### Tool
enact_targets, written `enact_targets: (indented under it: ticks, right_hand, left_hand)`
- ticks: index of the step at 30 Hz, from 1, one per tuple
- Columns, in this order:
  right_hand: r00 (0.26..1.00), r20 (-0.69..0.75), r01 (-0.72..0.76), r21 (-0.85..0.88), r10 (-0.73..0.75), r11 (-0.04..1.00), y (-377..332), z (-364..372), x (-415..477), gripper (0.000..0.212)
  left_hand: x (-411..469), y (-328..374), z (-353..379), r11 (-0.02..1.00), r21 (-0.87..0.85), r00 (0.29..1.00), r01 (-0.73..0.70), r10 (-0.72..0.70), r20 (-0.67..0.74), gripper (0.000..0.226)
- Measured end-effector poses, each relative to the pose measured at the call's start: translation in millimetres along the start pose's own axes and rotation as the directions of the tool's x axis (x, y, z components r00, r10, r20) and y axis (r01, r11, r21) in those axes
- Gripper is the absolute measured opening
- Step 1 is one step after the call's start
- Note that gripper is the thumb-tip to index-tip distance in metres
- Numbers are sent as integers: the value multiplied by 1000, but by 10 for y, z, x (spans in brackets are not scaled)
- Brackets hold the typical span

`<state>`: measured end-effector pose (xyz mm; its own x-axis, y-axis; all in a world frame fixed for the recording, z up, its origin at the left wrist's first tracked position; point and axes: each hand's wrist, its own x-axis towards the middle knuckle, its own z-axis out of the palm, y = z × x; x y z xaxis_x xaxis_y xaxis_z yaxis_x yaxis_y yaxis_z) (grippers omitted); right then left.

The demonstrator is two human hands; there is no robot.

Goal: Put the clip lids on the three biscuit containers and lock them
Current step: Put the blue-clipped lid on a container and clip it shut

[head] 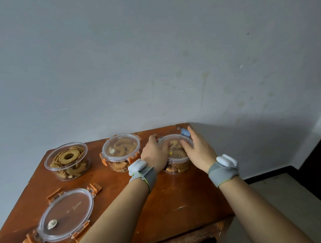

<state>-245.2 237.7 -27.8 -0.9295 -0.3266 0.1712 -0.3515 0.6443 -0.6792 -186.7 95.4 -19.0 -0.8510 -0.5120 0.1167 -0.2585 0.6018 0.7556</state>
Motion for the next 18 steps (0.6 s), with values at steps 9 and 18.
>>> enact_targets:
  ticks: [9,18]
  right_hand:
    - [992,110,-76,101,65,992,40,-2,62,69]
    - [986,156,-97,242,60,965,112,-61,63,64]
  left_hand:
    - [-4,-7,-22,1000,-23,1000,0,0,-11,54]
    - [-8,-7,-37,999,-32,1000,-13,13,-6,53]
